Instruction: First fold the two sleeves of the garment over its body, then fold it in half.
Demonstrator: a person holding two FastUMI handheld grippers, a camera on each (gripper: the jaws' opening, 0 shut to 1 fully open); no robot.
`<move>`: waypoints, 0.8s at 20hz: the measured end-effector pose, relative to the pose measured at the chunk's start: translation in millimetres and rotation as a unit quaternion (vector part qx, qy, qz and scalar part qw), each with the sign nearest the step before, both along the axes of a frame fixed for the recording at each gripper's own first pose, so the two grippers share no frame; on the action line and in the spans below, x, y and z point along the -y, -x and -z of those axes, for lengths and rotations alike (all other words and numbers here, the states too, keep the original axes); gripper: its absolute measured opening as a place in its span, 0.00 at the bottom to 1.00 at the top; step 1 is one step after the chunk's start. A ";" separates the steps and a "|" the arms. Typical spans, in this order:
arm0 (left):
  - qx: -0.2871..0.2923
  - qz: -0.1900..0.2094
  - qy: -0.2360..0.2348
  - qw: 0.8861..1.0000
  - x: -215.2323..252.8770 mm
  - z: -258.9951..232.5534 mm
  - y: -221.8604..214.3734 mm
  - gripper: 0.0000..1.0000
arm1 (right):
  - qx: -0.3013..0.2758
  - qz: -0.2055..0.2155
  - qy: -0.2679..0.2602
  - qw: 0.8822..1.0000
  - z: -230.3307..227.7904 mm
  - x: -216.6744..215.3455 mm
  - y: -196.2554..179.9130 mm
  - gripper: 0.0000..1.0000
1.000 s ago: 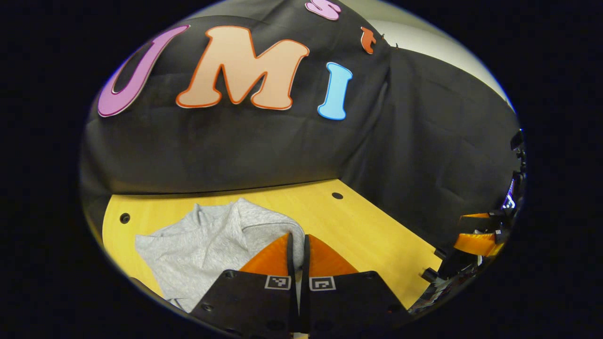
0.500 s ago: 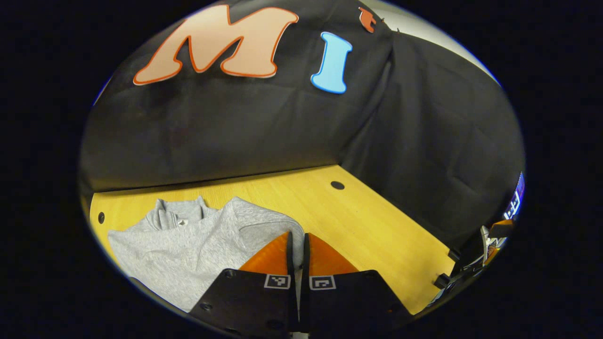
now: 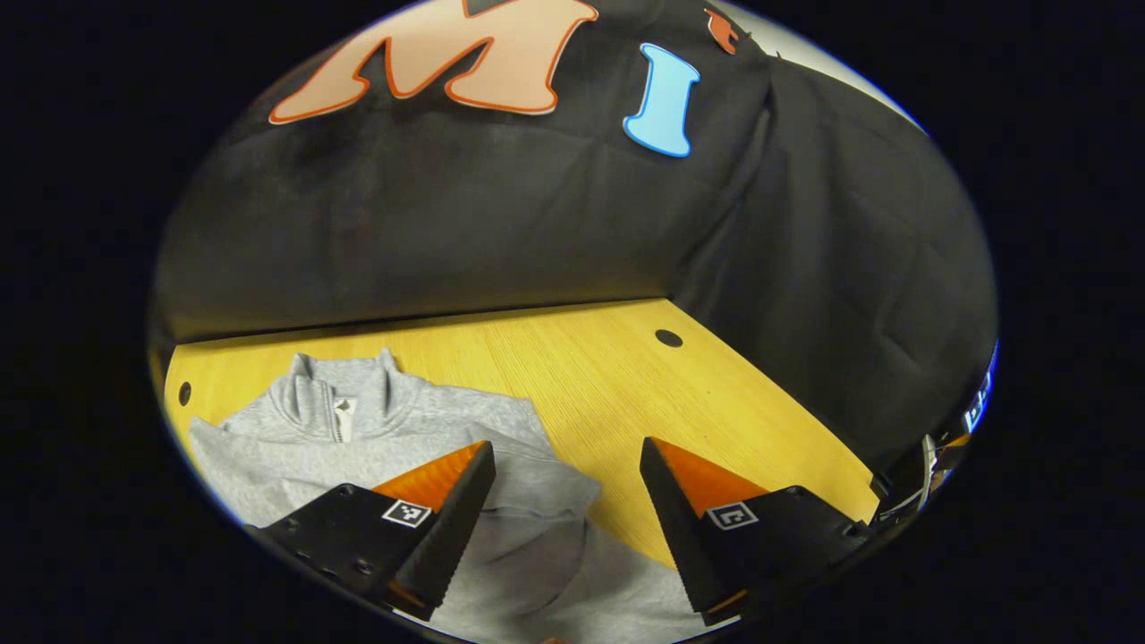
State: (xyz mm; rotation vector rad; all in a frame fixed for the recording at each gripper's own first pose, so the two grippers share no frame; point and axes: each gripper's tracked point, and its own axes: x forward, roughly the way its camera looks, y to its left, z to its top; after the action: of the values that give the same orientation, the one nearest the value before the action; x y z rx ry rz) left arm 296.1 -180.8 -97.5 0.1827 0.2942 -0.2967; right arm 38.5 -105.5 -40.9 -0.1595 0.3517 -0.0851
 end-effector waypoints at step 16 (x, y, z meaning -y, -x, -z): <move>0.051 -0.118 -0.026 0.991 -176.1 -26.3 212.7 0.94 | -0.078 -0.102 0.025 0.991 97.3 -66.6 -16.6 0.99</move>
State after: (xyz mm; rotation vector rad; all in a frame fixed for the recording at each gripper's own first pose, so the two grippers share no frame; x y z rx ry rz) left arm 83.4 -4.8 -71.1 0.2120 0.2193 -0.0443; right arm 55.2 -38.9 -138.2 -0.2510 0.4877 0.1205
